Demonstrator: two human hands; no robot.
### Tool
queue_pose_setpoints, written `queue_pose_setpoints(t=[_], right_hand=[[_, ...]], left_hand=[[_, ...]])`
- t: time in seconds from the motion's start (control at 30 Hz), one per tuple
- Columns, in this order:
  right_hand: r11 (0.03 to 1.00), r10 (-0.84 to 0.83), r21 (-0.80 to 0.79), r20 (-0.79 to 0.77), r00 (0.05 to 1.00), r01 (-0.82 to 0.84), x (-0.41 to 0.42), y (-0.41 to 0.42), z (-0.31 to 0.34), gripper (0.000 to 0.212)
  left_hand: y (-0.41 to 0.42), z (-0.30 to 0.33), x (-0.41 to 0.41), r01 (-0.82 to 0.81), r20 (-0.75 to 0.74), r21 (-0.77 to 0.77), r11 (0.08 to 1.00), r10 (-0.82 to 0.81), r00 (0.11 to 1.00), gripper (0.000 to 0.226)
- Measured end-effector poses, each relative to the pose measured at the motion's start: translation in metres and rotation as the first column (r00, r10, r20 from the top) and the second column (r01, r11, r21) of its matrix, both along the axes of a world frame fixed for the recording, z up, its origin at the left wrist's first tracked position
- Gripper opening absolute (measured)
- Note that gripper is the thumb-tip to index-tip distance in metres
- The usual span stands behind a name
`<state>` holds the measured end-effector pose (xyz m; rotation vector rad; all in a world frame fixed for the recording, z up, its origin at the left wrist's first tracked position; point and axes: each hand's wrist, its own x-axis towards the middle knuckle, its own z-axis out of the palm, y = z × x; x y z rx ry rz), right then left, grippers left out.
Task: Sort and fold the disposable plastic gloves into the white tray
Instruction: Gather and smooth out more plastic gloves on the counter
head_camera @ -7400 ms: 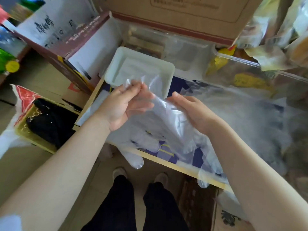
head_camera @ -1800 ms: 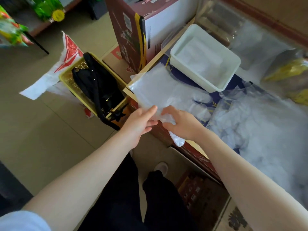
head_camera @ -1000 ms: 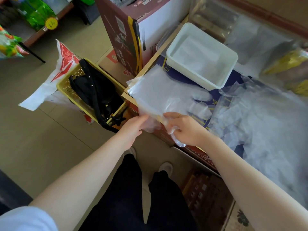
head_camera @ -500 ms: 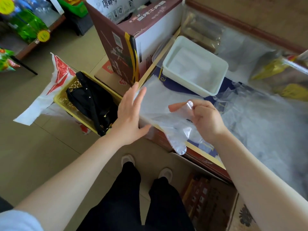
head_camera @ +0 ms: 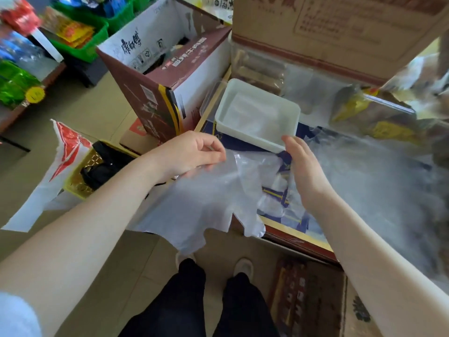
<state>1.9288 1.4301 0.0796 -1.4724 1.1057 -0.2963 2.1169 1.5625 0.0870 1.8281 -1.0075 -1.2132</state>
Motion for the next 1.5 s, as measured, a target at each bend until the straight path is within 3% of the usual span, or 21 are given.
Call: queue_pose_setpoints(t=[0.1, 0.17, 0.23, 0.3, 0.4, 0.5, 0.6, 0.7, 0.87, 0.97, 1.03, 1.13, 1.17, 1.27, 1.33, 1.37, 1.43, 1.5], right_hand=[[0.916, 0.383, -0.118, -0.013, 0.923, -0.382, 0.013, 0.014, 0.013, 0.041], [0.77, 0.529, -0.259, -0.253, 0.81, -0.583, 0.028, 0.024, 0.004, 0.035], [0.685, 0.524, -0.287, -0.444, 0.727, -0.67, 0.04, 0.029, -0.007, 0.017], [0.785, 0.482, -0.177, -0.426, 0.765, -0.593, 0.044, 0.028, -0.016, 0.016], [0.941, 0.319, 0.003, -0.347, 0.882, -0.339, 0.042, 0.02, -0.026, 0.023], [0.982, 0.186, 0.105, -0.371, 0.91, -0.158, 0.038, 0.005, -0.044, 0.023], [0.992, 0.125, 0.046, -0.439, 0.89, -0.117, 0.037, -0.008, -0.062, 0.016], [0.979, 0.098, -0.095, -0.569, 0.817, -0.183, 0.04, -0.019, -0.076, 0.018], [0.938, -0.061, -0.307, -0.607, 0.792, -0.163, 0.045, -0.028, -0.097, 0.023], [0.865, -0.203, -0.481, -0.595, 0.777, -0.142, 0.047, -0.024, -0.1, 0.021], [0.751, -0.242, -0.597, -0.646, 0.724, -0.281, 0.047, -0.014, -0.103, 0.031], [0.559, -0.205, -0.725, -0.592, 0.779, -0.403, 0.049, 0.012, -0.105, 0.045], [0.526, -0.142, -0.713, -0.611, 0.779, -0.464, 0.052, 0.021, -0.104, 0.046], [0.487, 0.026, -0.524, -0.791, 0.611, -0.699, 0.055, 0.039, -0.104, 0.053], [0.515, 0.097, -0.431, -0.83, 0.55, -0.741, 0.054, 0.04, -0.107, 0.061], [0.529, 0.124, -0.407, -0.831, 0.542, -0.745, 0.053, 0.039, -0.109, 0.064], [0.532, 0.138, -0.388, -0.837, 0.529, -0.753, 0.049, 0.036, -0.112, 0.069], [0.52, 0.156, -0.362, -0.85, 0.502, -0.774, 0.047, 0.033, -0.114, 0.072]], left_hand=[[-0.013, 0.004, -0.002, 0.152, 0.079, 0.104, 0.983, -0.16, 0.984, 0.012], [-0.019, 0.004, -0.005, 0.221, 0.093, 0.142, 0.965, -0.236, 0.967, 0.016], [-0.023, -0.003, -0.002, 0.211, 0.079, 0.141, 0.967, -0.224, 0.971, 0.02], [-0.026, -0.01, 0.008, 0.177, 0.105, 0.177, 0.968, -0.197, 0.975, 0.02], [-0.023, -0.025, 0.032, 0.223, 0.078, 0.3, 0.928, -0.256, 0.963, 0.021], [-0.018, -0.046, 0.05, 0.206, 0.002, 0.347, 0.915, -0.22, 0.975, 0.011], [-0.02, -0.068, 0.055, 0.058, 0.045, 0.309, 0.949, -0.076, 0.996, 0.006], [-0.027, -0.086, 0.053, 0.024, 0.212, 0.272, 0.962, -0.085, 0.974, 0.009], [-0.037, -0.101, 0.053, 0.025, 0.509, 0.255, 0.967, -0.155, 0.847, 0.02], [-0.042, -0.105, 0.054, 0.026, 0.6, 0.201, 0.979, -0.144, 0.787, 0.017], [-0.045, -0.108, 0.052, 0.027, 0.621, 0.184, 0.983, -0.138, 0.771, 0.017], [-0.047, -0.113, 0.05, 0.027, 0.662, 0.167, 0.986, -0.133, 0.738, 0.016], [-0.047, -0.113, 0.05, 0.035, 0.677, 0.16, 0.986, -0.135, 0.724, 0.017], [-0.047, -0.112, 0.047, 0.076, 0.743, 0.19, 0.979, -0.194, 0.641, 0.015], [-0.047, -0.108, 0.046, 0.08, 0.811, 0.22, 0.972, -0.228, 0.539, 0.013], [-0.045, -0.106, 0.047, 0.087, 0.859, 0.209, 0.974, -0.226, 0.46, 0.023], [-0.043, -0.108, 0.045, 0.203, 0.941, 0.113, 0.973, -0.171, 0.294, 0.045], [-0.043, -0.111, 0.036, 0.42, 0.955, -0.042, 0.907, -0.087, 0.284, 0.041]])
